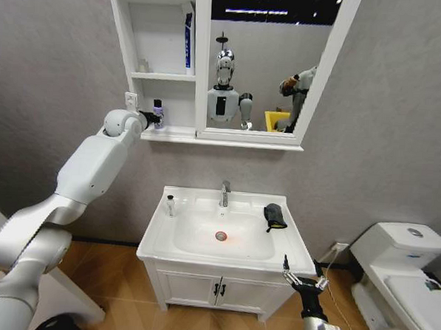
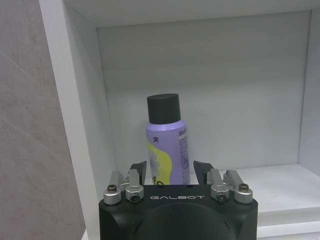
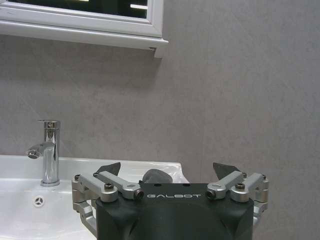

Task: Move facial cleanser and shampoo from washbasin to cabinet, then wipe washbasin with towel.

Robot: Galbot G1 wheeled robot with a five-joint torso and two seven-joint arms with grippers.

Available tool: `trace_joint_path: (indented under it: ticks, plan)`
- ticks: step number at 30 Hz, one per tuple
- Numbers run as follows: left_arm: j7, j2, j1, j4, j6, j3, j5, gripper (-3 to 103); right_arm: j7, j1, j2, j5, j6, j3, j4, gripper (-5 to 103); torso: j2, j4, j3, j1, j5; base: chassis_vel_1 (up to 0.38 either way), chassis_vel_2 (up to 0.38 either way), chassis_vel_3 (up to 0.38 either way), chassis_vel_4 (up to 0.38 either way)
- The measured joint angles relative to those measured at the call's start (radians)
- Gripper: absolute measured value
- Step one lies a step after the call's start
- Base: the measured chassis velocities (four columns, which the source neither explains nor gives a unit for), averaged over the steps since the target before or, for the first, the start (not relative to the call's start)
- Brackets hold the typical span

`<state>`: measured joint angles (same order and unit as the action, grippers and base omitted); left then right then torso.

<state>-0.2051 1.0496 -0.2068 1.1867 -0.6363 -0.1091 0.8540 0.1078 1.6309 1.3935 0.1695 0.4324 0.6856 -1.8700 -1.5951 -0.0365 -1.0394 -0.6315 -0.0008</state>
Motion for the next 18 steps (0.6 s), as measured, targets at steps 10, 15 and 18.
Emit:
trace_joint_path:
  ticks: [10,15,18]
  plan:
    - [-0.099,-0.125,0.208,0.362,-0.024,0.073,0.117,93,0.000,-0.004,-0.003,-0.003,-0.007,-0.003,-0.001,100,0.000,0.0002,0.000,0.000,0.0010,0.000,0.000,0.000,0.000]
    - [-0.108,-0.175,0.420,0.529,0.040,0.147,0.125,100,0.002,-0.006,-0.006,0.003,-0.018,0.000,-0.004,100,0.000,-0.0002,0.000,0.000,0.0005,0.000,0.000,0.000,0.000]
    - [-0.081,-0.151,0.724,0.631,0.255,0.243,-0.091,100,0.006,-0.008,-0.007,0.006,-0.024,0.000,-0.005,100,0.000,-0.0002,0.000,0.000,0.0003,0.000,0.000,0.000,0.000]
